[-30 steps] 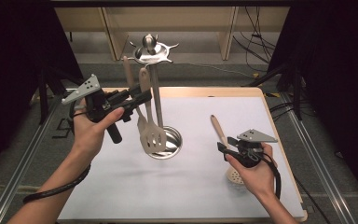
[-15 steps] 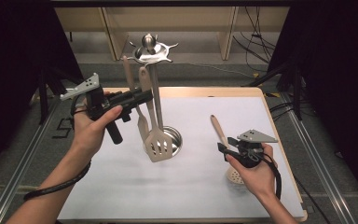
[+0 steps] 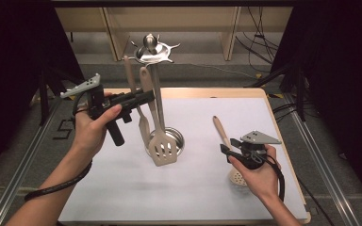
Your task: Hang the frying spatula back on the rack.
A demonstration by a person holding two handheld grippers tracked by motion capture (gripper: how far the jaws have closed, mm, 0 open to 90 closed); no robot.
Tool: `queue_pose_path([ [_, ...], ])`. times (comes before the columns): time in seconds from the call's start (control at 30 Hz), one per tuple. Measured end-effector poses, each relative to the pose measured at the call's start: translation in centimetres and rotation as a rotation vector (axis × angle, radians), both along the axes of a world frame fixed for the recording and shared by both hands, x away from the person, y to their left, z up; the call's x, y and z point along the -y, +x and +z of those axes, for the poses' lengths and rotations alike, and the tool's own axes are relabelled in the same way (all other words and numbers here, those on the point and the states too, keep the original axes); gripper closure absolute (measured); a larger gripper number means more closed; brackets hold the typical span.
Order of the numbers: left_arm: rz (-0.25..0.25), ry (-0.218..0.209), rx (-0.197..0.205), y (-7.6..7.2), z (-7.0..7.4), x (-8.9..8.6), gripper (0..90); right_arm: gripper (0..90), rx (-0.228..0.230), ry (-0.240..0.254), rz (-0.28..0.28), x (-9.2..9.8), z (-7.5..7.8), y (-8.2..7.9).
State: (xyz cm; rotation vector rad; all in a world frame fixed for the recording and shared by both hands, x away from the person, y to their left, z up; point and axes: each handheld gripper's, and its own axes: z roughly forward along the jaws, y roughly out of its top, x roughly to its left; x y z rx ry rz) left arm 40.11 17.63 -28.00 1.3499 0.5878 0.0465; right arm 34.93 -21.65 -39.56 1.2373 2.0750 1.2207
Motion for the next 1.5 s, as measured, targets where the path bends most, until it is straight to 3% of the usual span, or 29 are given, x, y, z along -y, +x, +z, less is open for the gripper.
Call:
queue_pose_path([
  [0.17,0.005,-0.007,-0.008,0.1,-0.2,0.1,67.5,54.5,-0.001,0.021,-0.007,-0.2,-0.1,-0.1],
  [0.37,0.016,0.000,0.001,-0.1,-0.2,-0.1,66.6,54.5,0.009,-0.015,-0.003,0.0,0.0,-0.1],
  [0.43,0.032,0.006,0.017,-0.2,-0.2,-0.1,66.1,54.5,-0.023,0.020,-0.019,-0.4,0.0,-0.3],
  [0.57,0.057,0.025,0.034,-0.4,-0.1,-0.2,65.3,54.5,-0.041,0.015,-0.014,-0.3,0.1,-0.4],
  [0.8,0.077,0.040,0.046,-0.6,0.0,-0.2,64.8,54.5,-0.026,0.031,-0.012,-0.4,0.0,-0.3],
  [0.93,0.096,0.051,0.055,-0.7,0.0,-0.2,63.6,54.4,-0.006,0.013,-0.011,-0.3,0.0,-0.2],
  [0.97,0.101,0.057,0.060,-0.7,0.0,-0.2,63.2,54.4,0.015,0.007,-0.018,-0.2,-0.1,-0.1],
  [1.0,0.106,0.062,0.069,-0.7,0.0,-0.3,62.8,54.4,-0.006,0.022,-0.017,-0.3,0.0,-0.2],
  [1.07,0.114,0.064,0.073,-0.9,0.1,-0.4,61.3,54.4,0.013,-0.012,0.001,0.1,0.0,0.0],
  [1.3,0.182,0.089,0.123,-2.1,-0.1,-1.2,56.3,54.3,-0.026,0.011,-0.020,0.0,0.1,-0.3],
  [1.33,0.191,0.089,0.129,-2.3,-0.1,-1.4,56.1,54.3,0.008,-0.014,0.002,0.3,0.0,-0.1],
  [1.37,0.201,0.093,0.140,-2.6,0.0,-1.5,56.1,54.3,0.016,-0.007,0.003,0.3,-0.1,0.0],
  [1.5,0.231,0.099,0.180,-3.6,0.5,-1.9,57.7,54.3,-0.025,0.032,-0.017,0.0,0.0,-0.3],
])
